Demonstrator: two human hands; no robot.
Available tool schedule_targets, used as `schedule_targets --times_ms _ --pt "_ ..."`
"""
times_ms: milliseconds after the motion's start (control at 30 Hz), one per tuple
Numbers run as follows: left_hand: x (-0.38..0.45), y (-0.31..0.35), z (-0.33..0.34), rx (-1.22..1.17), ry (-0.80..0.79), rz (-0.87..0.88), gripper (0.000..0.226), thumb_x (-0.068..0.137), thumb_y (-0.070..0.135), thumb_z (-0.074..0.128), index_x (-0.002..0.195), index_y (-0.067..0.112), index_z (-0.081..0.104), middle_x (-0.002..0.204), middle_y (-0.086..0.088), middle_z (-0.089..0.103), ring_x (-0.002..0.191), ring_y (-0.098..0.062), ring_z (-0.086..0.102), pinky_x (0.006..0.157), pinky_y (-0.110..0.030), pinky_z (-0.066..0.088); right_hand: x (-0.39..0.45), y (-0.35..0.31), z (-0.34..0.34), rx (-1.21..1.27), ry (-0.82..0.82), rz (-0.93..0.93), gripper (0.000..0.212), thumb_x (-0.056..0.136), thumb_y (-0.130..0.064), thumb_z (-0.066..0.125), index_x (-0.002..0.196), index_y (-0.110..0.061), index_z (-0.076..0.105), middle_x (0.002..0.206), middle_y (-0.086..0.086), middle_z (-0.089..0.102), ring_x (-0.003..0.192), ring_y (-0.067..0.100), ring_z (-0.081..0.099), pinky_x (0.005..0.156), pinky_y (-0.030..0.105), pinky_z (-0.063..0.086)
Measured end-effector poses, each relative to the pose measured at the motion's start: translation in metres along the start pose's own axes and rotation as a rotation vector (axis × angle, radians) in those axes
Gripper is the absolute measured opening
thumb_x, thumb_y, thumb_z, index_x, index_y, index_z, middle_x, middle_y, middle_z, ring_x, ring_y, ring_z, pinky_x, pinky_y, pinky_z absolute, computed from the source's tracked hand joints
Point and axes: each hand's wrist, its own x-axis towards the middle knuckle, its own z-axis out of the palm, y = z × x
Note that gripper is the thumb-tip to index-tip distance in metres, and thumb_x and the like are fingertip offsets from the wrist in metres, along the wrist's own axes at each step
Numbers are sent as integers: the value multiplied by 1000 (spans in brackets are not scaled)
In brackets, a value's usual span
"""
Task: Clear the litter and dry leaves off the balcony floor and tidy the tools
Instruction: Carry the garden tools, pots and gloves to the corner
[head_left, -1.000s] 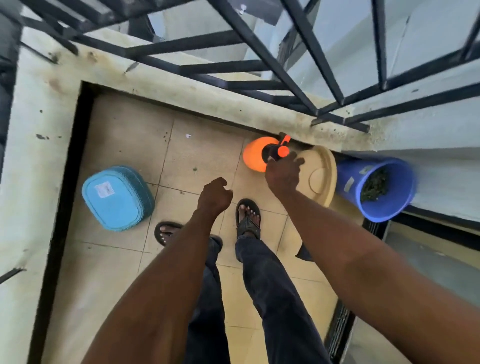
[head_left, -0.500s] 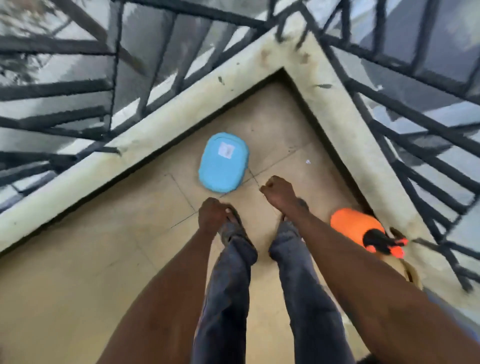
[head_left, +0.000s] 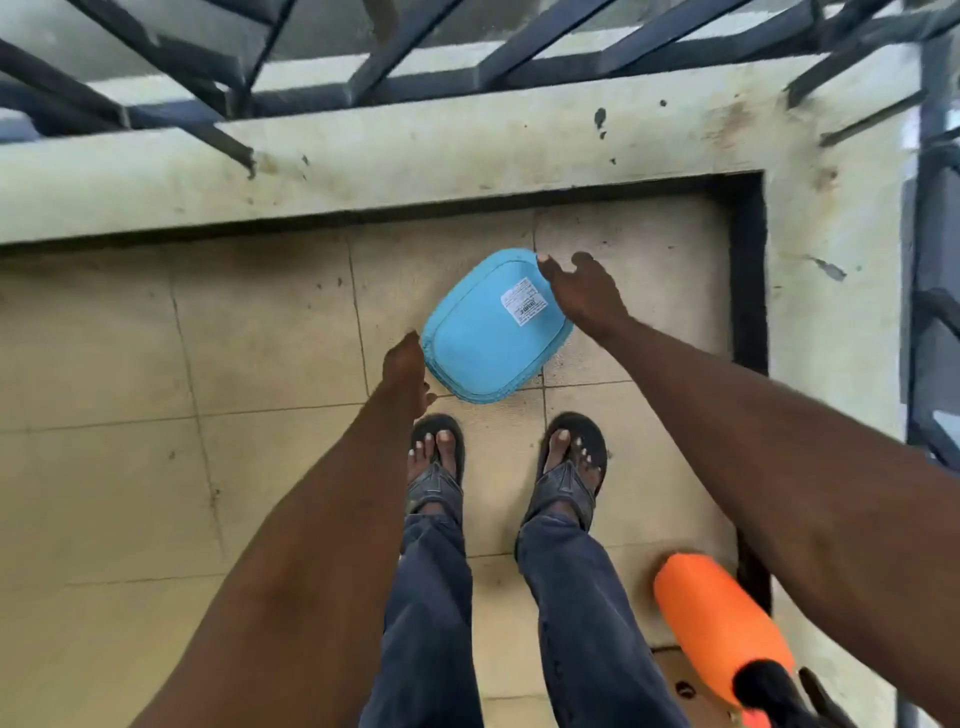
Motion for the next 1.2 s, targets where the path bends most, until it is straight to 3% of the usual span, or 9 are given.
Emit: schedule_targets --times_ms 133,233,400,500,700,833,967,1133,1200 --pt "11 -5 16 -119 -57 -35 24 96 36 50 92 15 61 98 -10 64 88 -29 60 77 -39 52 29 -5 11 -61 -117 -48 75 94 -69 30 137 -10 49 142 12 49 128 29 46 94 34 36" --pt "3 -8 18 -149 -32 -40 25 91 29 48 102 13 65 105 -11 67 93 -30 63 85 -41 54 20 -4 10 -3 -108 -7 74 96 -68 26 119 -7 60 122 9 58 111 27 53 87 33 36" --pt "-36 -5 24 -122 126 272 13 83 17 57 91 12 66 90 -3 65 82 -19 60 73 -31 48 -9 18 -25 291 234 130 69 93 -71 19 71 -17 56 92 12 65 90 29 59 89 44 46" --pt "-57 -3 33 -119 140 473 16 85 16 57 100 16 63 96 3 64 85 -12 58 72 -29 46 -20 36 -43 501 309 211 67 92 -71 27 84 -16 63 98 10 68 95 29 63 92 45 48" --pt "-36 16 58 -212 -59 373 35 98 34 48 123 15 62 123 -1 64 110 -18 60 83 -35 47 0 57 -43 608 128 229 64 92 -68 40 118 -16 66 115 5 67 101 23 63 89 42 53" --pt "-18 27 68 -145 -184 311 44 97 44 52 132 16 56 124 -3 63 105 -18 61 88 -35 50 15 57 -37 638 83 177 39 93 -58 49 98 -23 65 105 -1 68 103 21 64 92 41 52" --pt "-23 24 69 -80 -235 261 36 99 39 52 127 17 54 114 -3 65 98 -16 64 83 -31 52 17 55 -39 646 131 169 46 86 -59 53 102 -19 66 103 3 71 97 21 67 91 41 55" --pt "-55 19 57 20 -175 326 29 93 31 63 115 12 60 98 3 62 87 -10 58 91 -33 49 -22 42 -46 491 167 202 54 92 -51 55 116 -3 61 106 8 65 85 18 59 64 28 42" --pt "-84 21 50 55 -160 374 16 91 29 63 98 15 63 92 3 60 82 -9 55 94 -36 48 -51 30 -50 462 144 200 55 91 -50 56 120 -3 60 113 11 64 94 22 60 69 30 43"
